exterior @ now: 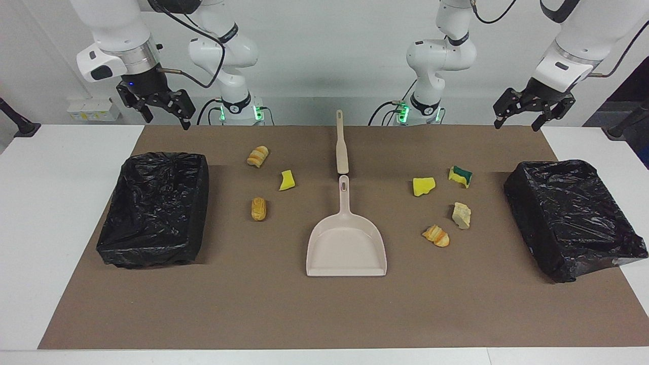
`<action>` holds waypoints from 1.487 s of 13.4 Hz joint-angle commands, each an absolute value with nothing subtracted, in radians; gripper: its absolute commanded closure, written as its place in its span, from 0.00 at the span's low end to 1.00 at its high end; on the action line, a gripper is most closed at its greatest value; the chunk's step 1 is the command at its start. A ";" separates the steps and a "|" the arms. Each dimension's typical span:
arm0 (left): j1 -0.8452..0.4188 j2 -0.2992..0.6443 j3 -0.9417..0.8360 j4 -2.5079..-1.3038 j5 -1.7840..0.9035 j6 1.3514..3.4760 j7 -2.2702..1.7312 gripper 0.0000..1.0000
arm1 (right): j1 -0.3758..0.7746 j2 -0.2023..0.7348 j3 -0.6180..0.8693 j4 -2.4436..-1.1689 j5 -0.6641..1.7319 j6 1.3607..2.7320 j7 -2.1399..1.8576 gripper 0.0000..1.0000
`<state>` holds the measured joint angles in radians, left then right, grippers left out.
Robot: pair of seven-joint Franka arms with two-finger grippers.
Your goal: Sweep and dump trash in bin
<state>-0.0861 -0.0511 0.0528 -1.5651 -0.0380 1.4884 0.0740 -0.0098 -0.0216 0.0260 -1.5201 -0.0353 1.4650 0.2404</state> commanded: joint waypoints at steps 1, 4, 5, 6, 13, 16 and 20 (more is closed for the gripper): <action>-0.092 -0.075 0.058 -1.598 -0.048 1.512 0.077 0.00 | -0.017 -0.038 0.029 -1.542 -0.037 1.473 0.218 0.00; -0.094 -0.071 0.058 -1.595 -0.048 1.525 0.074 0.00 | -0.017 -0.038 0.029 -1.542 -0.037 1.473 0.218 0.00; -0.094 -0.072 0.057 -1.597 -0.048 1.525 0.074 0.00 | -0.017 -0.038 0.029 -1.542 -0.037 1.473 0.218 0.00; -0.095 -0.072 0.057 -1.600 -0.048 1.525 0.074 0.00 | -0.017 -0.038 0.029 -1.542 -0.037 1.473 0.218 0.00; -0.133 -0.075 0.046 -1.627 -0.093 1.526 0.083 0.00 | -0.017 -0.038 0.029 -1.542 -0.037 1.473 0.218 0.00; -0.199 -0.084 0.044 -1.702 -0.110 1.577 0.072 0.00 | -0.017 -0.038 0.029 -1.542 -0.037 1.473 0.218 0.00; -0.328 -0.152 0.044 -1.882 -0.110 1.707 0.037 0.00 | -0.017 -0.038 0.029 -1.542 -0.037 1.474 0.218 0.00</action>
<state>-0.2681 -0.0605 0.0307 -1.7390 -0.1033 1.6158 0.0553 -0.0098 -0.0216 0.0260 -1.5201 -0.0353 1.4650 0.2404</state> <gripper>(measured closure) 0.000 0.000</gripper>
